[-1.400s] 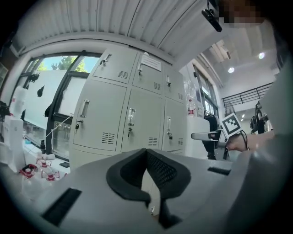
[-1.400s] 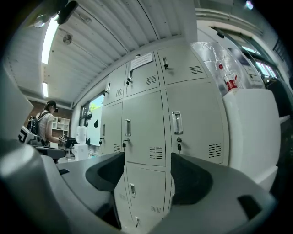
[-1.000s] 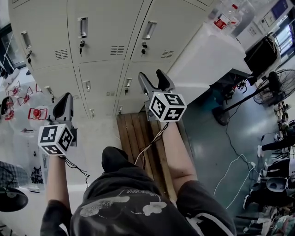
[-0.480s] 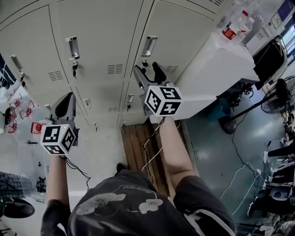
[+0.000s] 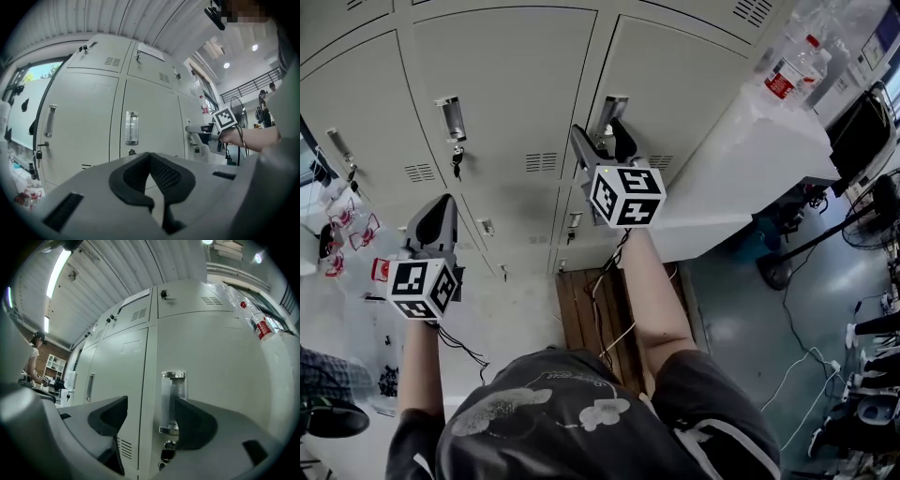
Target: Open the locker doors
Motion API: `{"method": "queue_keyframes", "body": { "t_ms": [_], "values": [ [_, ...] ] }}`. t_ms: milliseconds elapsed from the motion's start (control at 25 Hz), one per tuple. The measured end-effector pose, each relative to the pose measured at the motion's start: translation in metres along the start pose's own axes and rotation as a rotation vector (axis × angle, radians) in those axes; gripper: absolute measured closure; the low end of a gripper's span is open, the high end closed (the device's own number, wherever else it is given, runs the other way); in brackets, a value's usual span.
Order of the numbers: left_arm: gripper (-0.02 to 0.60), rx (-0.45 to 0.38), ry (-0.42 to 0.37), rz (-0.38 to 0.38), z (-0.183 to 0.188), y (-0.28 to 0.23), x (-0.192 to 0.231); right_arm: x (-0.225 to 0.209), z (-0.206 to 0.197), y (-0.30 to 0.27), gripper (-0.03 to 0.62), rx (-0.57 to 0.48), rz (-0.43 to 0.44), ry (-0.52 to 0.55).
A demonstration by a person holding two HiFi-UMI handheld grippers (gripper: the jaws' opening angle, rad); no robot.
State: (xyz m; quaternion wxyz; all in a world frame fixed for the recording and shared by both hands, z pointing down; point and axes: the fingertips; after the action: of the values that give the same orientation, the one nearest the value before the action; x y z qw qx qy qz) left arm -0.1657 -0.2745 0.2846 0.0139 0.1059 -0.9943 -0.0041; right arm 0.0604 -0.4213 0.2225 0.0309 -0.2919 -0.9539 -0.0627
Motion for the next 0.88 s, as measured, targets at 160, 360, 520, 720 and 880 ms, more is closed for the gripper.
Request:
{"method": "queue_keyframes", "body": {
  "t_ms": [160,360,520,720,880],
  "values": [
    [0.572,-0.006,0.002,0.006,0.000,-0.006,0.002,-0.001,0.000,-0.011,0.287,-0.005,0.010,-0.015],
    [0.572,0.007,0.015,0.008,-0.009,-0.013,0.002,-0.001,-0.004,-0.024,0.287,-0.016,0.012,-0.059],
    [0.572,0.008,0.024,0.013,-0.011,-0.016,0.004,-0.005,-0.004,-0.031,0.289,-0.017,0.004,-0.079],
    [0.572,0.008,0.030,0.014,-0.013,-0.020,0.005,-0.015,-0.005,-0.029,0.355,-0.038,-0.065,-0.095],
    [0.572,0.005,0.042,0.012,-0.017,-0.021,0.003,-0.014,-0.005,-0.024,0.368,-0.030,-0.083,-0.106]
  ]
}}
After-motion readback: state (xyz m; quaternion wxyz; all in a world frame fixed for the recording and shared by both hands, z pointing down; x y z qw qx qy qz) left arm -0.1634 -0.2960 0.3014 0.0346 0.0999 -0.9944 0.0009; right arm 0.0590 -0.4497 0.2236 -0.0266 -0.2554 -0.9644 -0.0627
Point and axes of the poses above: the fingertips, and each gripper's own axes: y backward along the fingers, x to its left, z out of its top, and after that the axes turned 3 degrees about y, right-handed
